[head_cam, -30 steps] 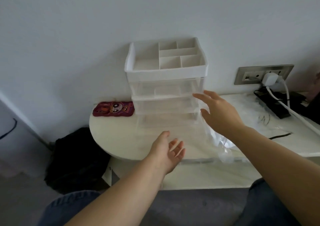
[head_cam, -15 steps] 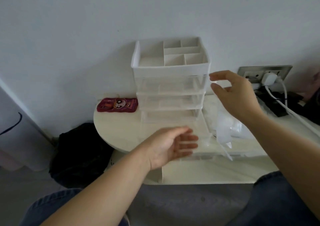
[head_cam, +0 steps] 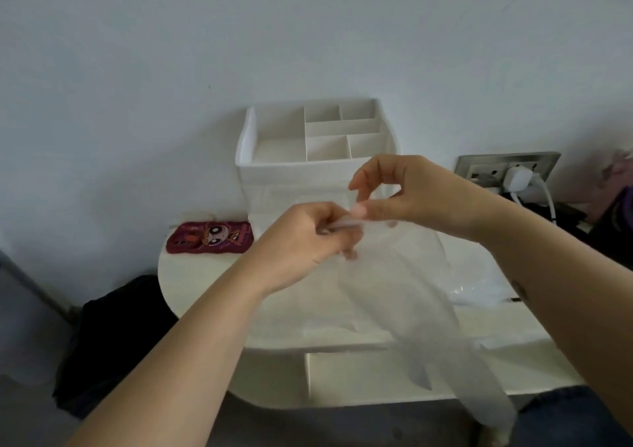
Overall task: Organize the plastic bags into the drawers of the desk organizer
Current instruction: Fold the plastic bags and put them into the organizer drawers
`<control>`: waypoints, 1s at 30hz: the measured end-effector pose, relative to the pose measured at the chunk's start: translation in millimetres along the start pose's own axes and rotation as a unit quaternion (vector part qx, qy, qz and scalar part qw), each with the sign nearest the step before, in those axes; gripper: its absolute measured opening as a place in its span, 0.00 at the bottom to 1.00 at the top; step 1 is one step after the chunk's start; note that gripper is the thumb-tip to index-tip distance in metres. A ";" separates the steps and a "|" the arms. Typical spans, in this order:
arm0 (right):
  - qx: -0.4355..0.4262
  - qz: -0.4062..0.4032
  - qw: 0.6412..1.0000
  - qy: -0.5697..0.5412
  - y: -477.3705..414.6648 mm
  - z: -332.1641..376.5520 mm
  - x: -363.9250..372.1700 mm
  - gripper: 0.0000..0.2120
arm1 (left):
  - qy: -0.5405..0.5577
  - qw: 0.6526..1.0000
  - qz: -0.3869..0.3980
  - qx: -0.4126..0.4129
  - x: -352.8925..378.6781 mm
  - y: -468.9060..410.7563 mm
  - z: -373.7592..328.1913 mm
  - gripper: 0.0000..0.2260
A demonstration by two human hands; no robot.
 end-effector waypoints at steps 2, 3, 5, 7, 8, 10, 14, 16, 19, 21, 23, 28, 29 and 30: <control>0.079 0.070 0.993 0.056 3.8 -15.6 -4.0 0.26 | 0.051 0.998 -0.012 -0.040 -0.1 -2.2 12.6 0.07; 0.110 0.118 0.983 0.081 6.8 -24.5 -3.5 0.24 | 0.066 0.996 -0.020 -0.062 -1.7 -3.2 19.3 0.07; 0.142 0.153 0.973 0.102 11.0 -39.1 -3.3 0.16 | 0.097 0.989 -0.034 -0.105 -6.2 -4.1 31.6 0.07; 0.152 0.087 0.978 0.111 7.5 -48.7 -6.6 0.12 | 0.120 0.982 -0.025 -0.146 -10.3 -2.5 41.8 0.06; 0.154 0.040 0.979 0.123 4.4 -51.6 -9.7 0.12 | 0.122 0.979 -0.011 -0.163 -11.9 -0.6 45.6 0.06; 0.147 -0.039 0.980 0.128 -1.3 -50.9 -13.3 0.13 | 0.117 0.975 0.028 -0.187 -14.1 4.4 52.3 0.05; 0.120 -0.068 0.979 0.149 -13.8 -49.1 5.5 0.13 | 0.062 0.973 0.081 -0.206 -14.6 10.3 61.6 0.07; 0.121 -0.053 0.969 0.210 -18.7 -54.1 25.6 0.15 | 0.057 0.974 0.042 -0.215 -13.3 9.0 65.7 0.07; 0.051 -0.106 0.926 0.358 -18.3 -51.8 42.6 0.16 | 0.018 0.970 -0.009 -0.243 -11.2 9.4 71.8 0.10; -0.061 -0.165 0.897 0.406 -13.2 -44.5 46.4 0.17 | 0.015 0.966 -0.020 -0.258 -9.7 11.0 76.1 0.10; -0.136 -0.202 0.900 0.362 -7.7 -35.0 54.1 0.11 | -0.003 0.966 -0.028 -0.257 -8.3 11.9 79.0 0.12; 0.096 0.100 0.944 0.301 -1.9 -78.0 93.9 0.17 | -0.046 0.966 -0.042 -0.251 -6.1 9.4 81.2 0.12; 0.124 0.134 0.938 0.296 -1.4 -85.3 97.3 0.19 | -0.062 0.966 -0.036 -0.249 -6.1 8.5 81.9 0.13; 0.140 0.153 0.935 0.287 -2.1 -90.3 99.5 0.21 | -0.085 0.965 -0.029 -0.248 -5.9 8.2 82.7 0.14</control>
Point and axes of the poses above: each hand's wrist, its own y-axis away from the middle knuckle, its own x-axis out of the palm, z = x × y, the point moved 3 cm from there along -y, towards the middle knuckle, and after that the axes turned 7 degrees about -y, right-handed, at the moved point
